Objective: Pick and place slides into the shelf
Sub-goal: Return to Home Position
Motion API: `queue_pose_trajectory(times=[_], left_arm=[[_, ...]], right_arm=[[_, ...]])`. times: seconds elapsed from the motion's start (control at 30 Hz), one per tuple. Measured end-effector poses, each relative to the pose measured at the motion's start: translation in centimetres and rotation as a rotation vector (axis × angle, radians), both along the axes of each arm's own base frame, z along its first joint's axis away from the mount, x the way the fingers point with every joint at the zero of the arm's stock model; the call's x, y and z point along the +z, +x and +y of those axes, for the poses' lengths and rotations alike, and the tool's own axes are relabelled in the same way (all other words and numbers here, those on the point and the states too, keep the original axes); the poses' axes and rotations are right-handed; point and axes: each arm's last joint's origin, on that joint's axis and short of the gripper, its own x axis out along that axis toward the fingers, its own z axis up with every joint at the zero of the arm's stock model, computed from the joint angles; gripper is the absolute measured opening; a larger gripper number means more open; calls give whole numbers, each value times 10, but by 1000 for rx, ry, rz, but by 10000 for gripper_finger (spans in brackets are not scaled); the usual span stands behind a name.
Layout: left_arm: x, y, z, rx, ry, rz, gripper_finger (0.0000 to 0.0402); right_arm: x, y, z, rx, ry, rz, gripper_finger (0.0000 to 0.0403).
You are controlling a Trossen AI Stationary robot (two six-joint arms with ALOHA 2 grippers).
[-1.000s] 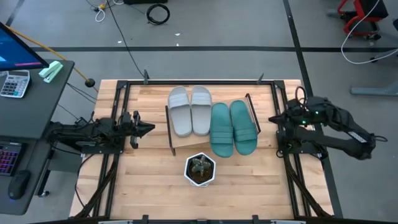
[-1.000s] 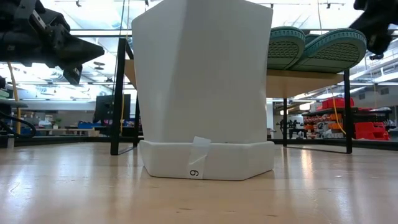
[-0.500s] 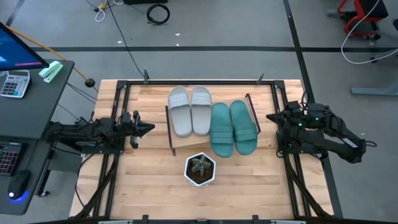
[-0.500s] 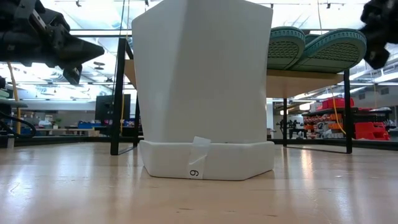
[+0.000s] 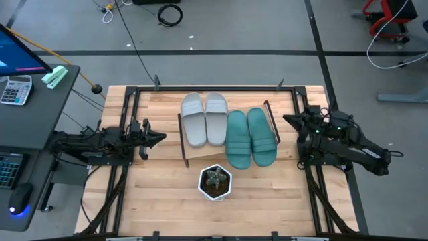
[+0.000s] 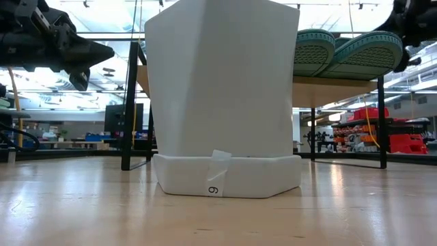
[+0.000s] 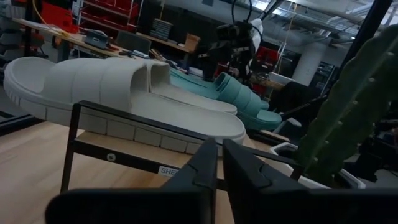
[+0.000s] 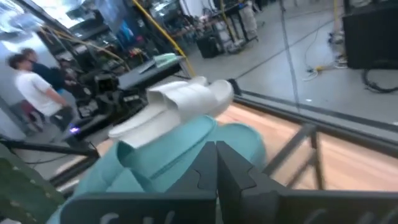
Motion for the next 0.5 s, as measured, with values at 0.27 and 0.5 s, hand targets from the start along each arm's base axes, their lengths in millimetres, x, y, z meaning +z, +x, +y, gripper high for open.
queue_pose_trajectory(times=[0.27,0.5], left_arm=[[0,0,0,-2,0,-1,25],[0,0,0,-2,0,-3,37]], right_arm=[[-22,15,-5,3,-7,-20,0],[-38,28,-11,-27,-42,-128,0]])
